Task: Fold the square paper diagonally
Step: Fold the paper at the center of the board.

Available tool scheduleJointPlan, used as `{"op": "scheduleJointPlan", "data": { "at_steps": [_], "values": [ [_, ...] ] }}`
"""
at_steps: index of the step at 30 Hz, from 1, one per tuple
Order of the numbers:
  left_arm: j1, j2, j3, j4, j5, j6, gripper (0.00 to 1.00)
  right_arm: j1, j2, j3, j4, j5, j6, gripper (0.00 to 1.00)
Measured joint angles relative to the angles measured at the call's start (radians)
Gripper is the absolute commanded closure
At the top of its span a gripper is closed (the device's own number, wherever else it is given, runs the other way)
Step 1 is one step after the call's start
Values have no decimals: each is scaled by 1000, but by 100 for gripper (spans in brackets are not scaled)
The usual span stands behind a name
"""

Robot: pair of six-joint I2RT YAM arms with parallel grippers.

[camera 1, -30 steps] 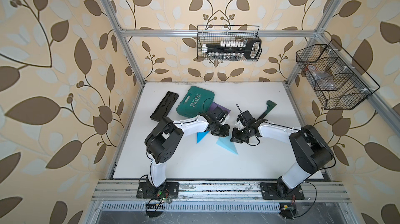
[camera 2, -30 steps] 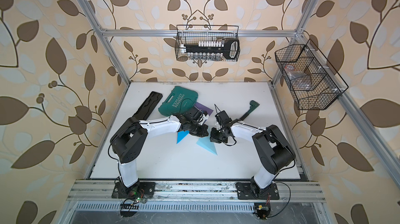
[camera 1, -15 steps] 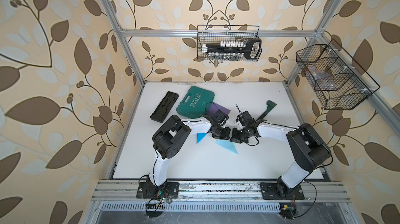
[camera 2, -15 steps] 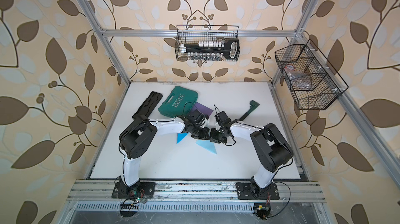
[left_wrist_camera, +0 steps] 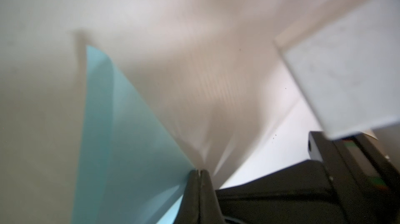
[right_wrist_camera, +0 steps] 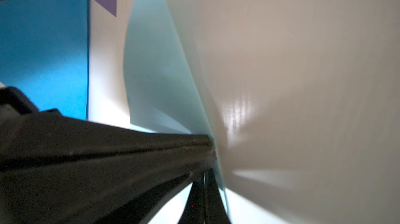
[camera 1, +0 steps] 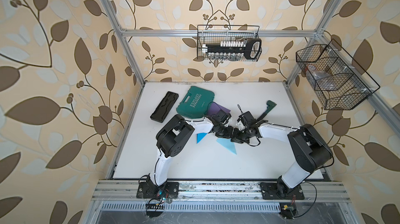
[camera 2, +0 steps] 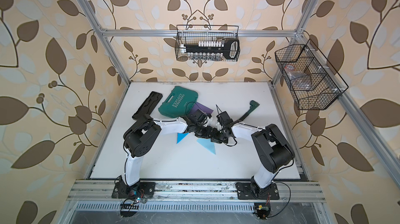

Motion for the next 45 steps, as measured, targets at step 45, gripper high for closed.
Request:
{"op": "scheduleJointPlan", "data": {
  "at_steps": [45],
  "values": [
    [107, 69, 78, 49, 17, 62, 100, -42, -76, -115, 73, -35, -32, 100]
  ]
}}
